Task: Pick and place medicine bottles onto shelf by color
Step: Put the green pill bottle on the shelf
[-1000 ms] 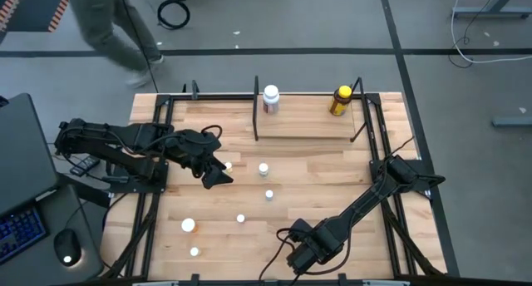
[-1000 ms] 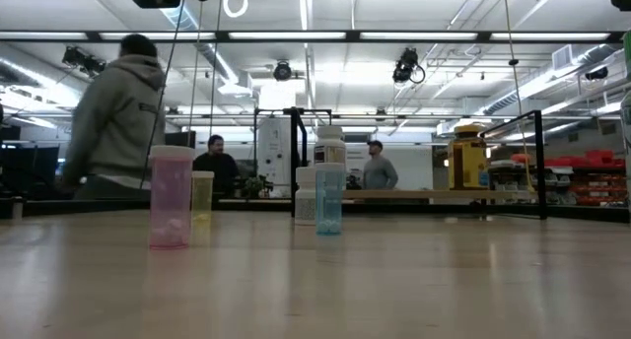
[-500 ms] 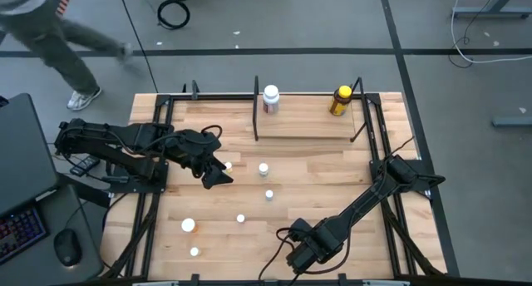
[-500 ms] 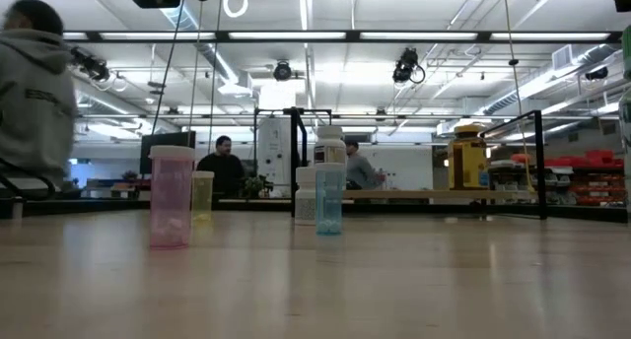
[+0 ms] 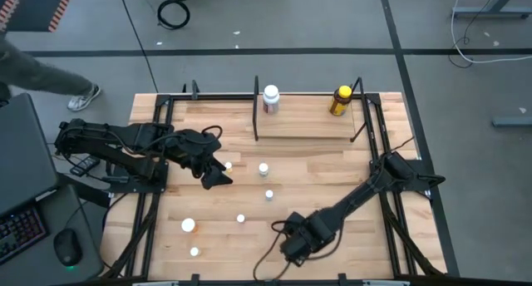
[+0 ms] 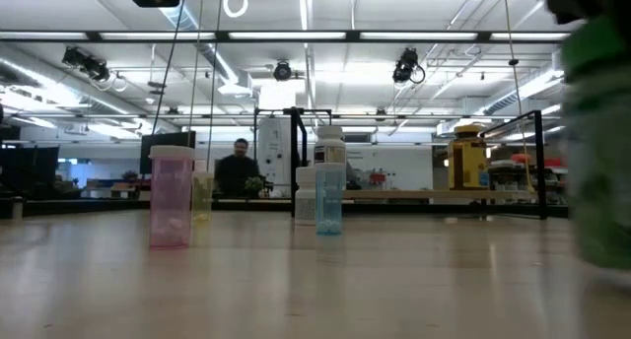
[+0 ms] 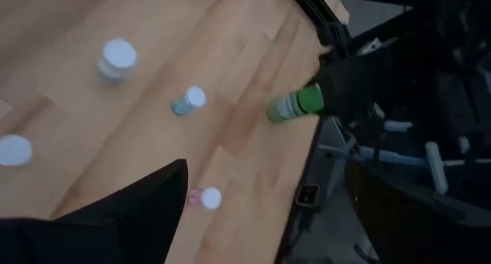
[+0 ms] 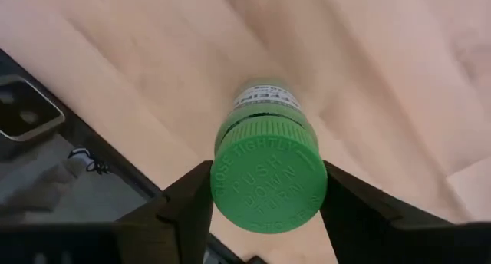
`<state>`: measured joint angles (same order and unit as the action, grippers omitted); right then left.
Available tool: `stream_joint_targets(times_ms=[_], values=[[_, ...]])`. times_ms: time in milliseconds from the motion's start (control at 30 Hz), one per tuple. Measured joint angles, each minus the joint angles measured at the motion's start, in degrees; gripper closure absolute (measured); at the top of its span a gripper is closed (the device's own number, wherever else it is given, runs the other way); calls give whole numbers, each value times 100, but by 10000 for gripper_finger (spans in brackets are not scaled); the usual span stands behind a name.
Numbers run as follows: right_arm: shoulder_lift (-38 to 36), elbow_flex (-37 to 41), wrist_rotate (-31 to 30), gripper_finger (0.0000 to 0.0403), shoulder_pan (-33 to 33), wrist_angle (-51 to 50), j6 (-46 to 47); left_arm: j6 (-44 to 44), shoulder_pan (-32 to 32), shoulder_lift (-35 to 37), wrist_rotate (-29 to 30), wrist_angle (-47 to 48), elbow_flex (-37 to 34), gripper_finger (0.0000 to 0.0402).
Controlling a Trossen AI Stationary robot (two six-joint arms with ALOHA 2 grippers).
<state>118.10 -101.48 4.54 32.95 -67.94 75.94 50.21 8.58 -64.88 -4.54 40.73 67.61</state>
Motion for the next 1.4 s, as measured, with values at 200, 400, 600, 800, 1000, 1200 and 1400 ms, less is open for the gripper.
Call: stream_joint_targets(times_ms=[200, 400, 600, 800, 1000, 1200, 1400], values=[[-302, -200, -68, 192, -633, -429, -447, 13, 2, 2, -557, 0, 0, 47], [-676, -239, -189, 192, -1407, -871, -949, -35, 0, 4, -677, -11, 0, 47], [-879, -239, -343, 191, -2441, -1290, -1701, -31, -5, 4, -612, -20, 0, 47], [-924, -239, -313, 191, -3563, -1246, -2727, -22, -5, 4, -603, -24, 0, 47], [-923, -239, -536, 190, -4642, -1247, -3816, 23, -8, 4, -538, -24, 0, 47], [-922, -239, -984, 190, -5649, -1228, -4574, 319, -16, 4, -19, -89, 0, 47], [-922, -239, -1186, 190, -6465, -1168, -5334, 486, -16, 4, 613, -249, 0, 47]])
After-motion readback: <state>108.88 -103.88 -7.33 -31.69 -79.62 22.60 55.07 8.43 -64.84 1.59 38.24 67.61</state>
